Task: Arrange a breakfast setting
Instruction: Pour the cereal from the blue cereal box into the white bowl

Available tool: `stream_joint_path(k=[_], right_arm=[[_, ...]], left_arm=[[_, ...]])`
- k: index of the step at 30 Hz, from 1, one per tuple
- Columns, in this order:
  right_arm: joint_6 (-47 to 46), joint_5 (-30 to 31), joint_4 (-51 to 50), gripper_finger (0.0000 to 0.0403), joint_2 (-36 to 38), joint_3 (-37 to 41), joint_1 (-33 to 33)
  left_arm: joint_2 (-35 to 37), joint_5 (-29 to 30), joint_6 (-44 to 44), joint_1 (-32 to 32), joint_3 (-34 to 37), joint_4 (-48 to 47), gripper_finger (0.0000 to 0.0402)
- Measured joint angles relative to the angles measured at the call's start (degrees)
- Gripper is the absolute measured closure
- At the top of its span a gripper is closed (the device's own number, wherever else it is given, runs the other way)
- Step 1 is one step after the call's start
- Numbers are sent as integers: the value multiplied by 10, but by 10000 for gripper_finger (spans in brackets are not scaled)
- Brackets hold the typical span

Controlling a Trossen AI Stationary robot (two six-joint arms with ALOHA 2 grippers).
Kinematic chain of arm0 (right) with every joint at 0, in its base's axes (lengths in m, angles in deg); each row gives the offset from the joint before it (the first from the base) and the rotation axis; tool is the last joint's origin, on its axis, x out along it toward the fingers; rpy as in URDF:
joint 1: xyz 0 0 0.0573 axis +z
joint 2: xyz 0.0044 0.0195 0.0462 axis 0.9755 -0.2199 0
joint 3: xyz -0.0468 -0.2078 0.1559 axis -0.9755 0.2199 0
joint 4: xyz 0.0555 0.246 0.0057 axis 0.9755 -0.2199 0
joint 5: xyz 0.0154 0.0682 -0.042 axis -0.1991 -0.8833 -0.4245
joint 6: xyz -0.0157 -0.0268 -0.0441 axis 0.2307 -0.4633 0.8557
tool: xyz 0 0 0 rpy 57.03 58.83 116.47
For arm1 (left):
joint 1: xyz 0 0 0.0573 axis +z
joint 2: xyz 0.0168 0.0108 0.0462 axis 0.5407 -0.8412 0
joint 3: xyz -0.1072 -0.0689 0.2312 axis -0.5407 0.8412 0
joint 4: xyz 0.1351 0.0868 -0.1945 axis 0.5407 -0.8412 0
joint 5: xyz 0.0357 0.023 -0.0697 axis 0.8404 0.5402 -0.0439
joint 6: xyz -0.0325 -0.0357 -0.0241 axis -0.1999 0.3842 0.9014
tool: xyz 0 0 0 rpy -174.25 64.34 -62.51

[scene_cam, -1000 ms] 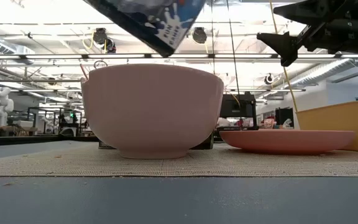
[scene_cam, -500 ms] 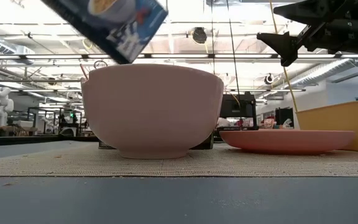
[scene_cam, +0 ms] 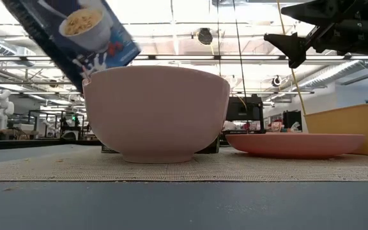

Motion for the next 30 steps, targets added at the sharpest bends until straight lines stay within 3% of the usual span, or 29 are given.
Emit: stream_joint_path(k=[15, 21, 30], right_arm=[[0, 0, 0, 89, 0, 0, 0], [0, -2, 0, 90, 0, 0, 0], [0, -2, 0, 90, 0, 0, 0]], left_arm=[[-70, -18, 183, 22, 0, -165, 401], [-123, -51, 199, 29, 0, -170, 401], [-187, -106, 162, 110, 0, -186, 401]])
